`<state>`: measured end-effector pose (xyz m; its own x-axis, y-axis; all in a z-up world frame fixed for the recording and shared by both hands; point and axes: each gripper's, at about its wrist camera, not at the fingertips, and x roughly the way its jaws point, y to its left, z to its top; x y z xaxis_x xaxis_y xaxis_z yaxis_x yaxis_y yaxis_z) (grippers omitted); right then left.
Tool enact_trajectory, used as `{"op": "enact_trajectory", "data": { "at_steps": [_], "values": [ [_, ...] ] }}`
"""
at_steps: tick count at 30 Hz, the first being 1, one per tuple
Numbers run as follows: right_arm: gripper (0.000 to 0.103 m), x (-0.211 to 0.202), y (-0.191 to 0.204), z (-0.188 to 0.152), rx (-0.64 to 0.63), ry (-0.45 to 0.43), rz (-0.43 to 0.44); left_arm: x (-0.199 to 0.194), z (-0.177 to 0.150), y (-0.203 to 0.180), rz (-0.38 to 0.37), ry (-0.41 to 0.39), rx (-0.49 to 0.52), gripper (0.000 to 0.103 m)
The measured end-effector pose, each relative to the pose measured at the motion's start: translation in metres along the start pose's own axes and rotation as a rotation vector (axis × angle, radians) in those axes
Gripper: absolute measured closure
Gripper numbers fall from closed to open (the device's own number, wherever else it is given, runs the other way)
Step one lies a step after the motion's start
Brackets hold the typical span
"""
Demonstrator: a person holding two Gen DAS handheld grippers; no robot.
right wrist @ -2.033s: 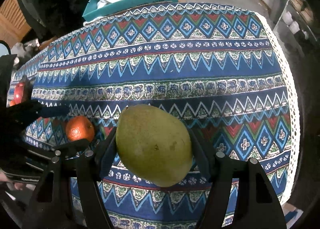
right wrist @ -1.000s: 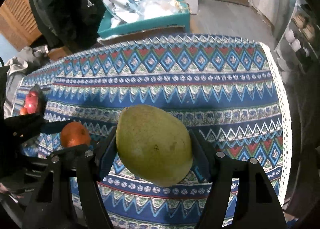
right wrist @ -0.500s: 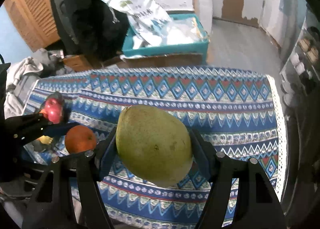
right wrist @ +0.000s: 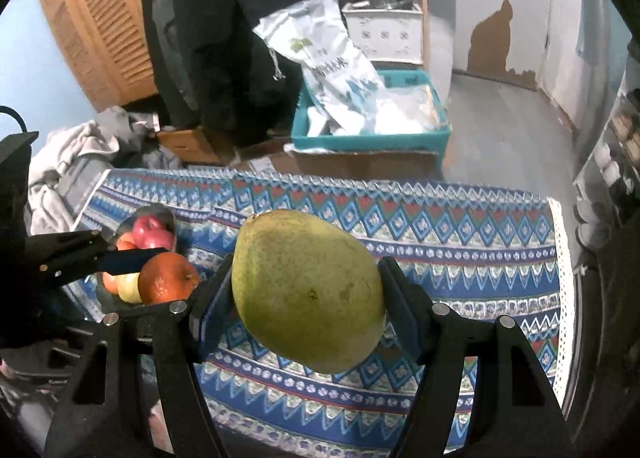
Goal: Organize fruits
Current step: 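Lift and carry the orange with the left tool while the right tool carries the pear to the bowl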
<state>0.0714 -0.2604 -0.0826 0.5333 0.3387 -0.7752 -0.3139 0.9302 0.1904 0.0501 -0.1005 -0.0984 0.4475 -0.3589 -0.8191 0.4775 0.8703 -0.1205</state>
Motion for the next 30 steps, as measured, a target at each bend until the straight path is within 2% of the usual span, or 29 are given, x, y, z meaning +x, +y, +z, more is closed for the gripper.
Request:
{"op": "enact_trajectory", "data": {
  "at_steps": [10,19,30],
  "values": [
    [0.034,0.001,0.033,0.015,-0.049,-0.006,0.035,-0.029,-0.005,0.03,0.003,-0.041,-0.061,0.056],
    [0.034,0.014,0.074,0.026,-0.11,0.016,0.076,-0.038,-0.019,0.057,0.013,-0.042,-0.111,0.056],
    [0.034,0.042,0.121,0.036,-0.16,0.061,0.142,-0.059,-0.039,0.099,0.057,-0.071,-0.179,0.056]
  ]
}}
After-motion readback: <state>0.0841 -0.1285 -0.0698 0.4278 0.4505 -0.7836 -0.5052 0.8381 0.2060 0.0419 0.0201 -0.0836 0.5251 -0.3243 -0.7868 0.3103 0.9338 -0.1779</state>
